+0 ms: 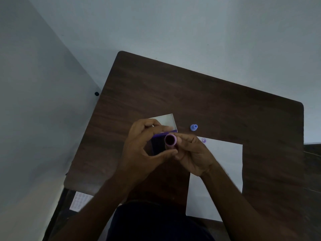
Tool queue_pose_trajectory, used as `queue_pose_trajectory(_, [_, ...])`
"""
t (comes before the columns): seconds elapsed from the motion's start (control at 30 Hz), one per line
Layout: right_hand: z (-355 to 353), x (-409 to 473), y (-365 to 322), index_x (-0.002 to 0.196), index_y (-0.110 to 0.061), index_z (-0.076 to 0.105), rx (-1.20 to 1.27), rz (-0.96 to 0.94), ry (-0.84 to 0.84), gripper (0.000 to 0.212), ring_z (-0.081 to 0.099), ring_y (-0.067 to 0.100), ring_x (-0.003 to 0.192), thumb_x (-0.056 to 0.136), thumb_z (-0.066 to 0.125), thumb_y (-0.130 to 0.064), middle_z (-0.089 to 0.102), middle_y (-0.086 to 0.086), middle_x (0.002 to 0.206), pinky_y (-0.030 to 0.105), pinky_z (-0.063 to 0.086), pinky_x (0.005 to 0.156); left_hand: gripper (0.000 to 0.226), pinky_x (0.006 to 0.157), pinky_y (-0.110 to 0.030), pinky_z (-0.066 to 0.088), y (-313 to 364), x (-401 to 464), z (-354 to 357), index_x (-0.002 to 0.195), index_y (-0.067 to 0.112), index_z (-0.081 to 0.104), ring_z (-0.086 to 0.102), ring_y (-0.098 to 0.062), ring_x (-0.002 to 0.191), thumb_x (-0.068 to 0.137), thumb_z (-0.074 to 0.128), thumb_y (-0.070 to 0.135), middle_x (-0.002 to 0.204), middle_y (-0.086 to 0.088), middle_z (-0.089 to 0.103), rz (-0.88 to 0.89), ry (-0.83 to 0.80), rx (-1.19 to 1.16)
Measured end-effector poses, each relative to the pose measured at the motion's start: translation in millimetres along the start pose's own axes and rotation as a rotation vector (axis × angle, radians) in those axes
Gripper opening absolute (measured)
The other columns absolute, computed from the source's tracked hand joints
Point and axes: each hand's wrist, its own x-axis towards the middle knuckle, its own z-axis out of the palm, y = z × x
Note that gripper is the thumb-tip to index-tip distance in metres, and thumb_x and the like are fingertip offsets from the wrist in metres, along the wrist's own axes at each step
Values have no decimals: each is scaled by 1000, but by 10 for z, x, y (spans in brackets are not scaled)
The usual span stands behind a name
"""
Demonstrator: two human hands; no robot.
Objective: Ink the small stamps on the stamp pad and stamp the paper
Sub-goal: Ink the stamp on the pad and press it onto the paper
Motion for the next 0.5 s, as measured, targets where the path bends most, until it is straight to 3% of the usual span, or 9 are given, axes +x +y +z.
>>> queue_pose_trajectory(0.1, [-109, 31, -16, 99, -15, 72, -374, 33, 209, 24, 64, 19, 72, 78, 70, -28, 72, 8, 89, 23, 53, 62, 67, 89, -40, 38, -215, -122, 128, 111, 1, 60, 56, -30, 104, 71, 67, 54, 111, -23, 62, -251, -70, -6])
queue_pose_trajectory(0.17, [-159, 113, 11, 84, -21, 74, -707, 49, 359, 16, 64, 17, 65, 76, 72, -34, 73, 2, 75, 19, 51, 56, 63, 96, -30, 31, -401, -199, 221, 119, 12, 58, 49, -19, 113, 67, 79, 41, 122, -10, 58, -375, -207, 27])
queue_pose_trajectory(0.27, [-186, 307, 111, 65, -22, 65, -1119, 277, 500, 28, 61, 11, 60, 78, 67, -46, 65, -3, 61, 18, 42, 55, 58, 96, -26, 26, -667, -339, 340, 124, 27, 53, 44, -10, 117, 72, 75, 41, 125, 3, 54, -361, -326, 157])
queue_pose_trajectory(0.3, [-204, 328, 179, 67, -21, 63, -1232, 328, 507, 28, 60, 12, 63, 81, 63, -45, 64, -1, 64, 21, 41, 59, 60, 96, -27, 27, -730, -383, 377, 126, 30, 50, 43, -11, 118, 72, 73, 43, 125, 5, 53, -351, -353, 184])
queue_pose_trajectory(0.4, [-266, 461, 303, 88, -15, 64, -1501, 186, 409, 20, 62, 26, 85, 90, 52, -32, 65, 6, 86, 33, 47, 74, 74, 99, -32, 28, -864, -486, 490, 135, 28, 41, 38, -16, 123, 71, 72, 48, 135, 0, 46, -361, -415, 267])
queue_pose_trajectory(0.43, [-267, 554, 283, 101, -14, 62, -1533, 312, 368, 22, 60, 29, 97, 92, 50, -30, 64, 9, 99, 37, 46, 82, 78, 100, -33, 27, -900, -503, 525, 137, 27, 39, 37, -17, 125, 70, 72, 49, 137, -2, 44, -363, -418, 294])
queue_pose_trajectory(0.5, [-270, 750, 242, 125, -11, 49, -1458, 772, 270, 36, 49, 30, 117, 94, 49, -28, 54, 11, 122, 41, 38, 98, 83, 102, -34, 26, -955, -510, 584, 138, 25, 37, 35, -18, 127, 68, 72, 52, 140, -3, 42, -361, -406, 335])
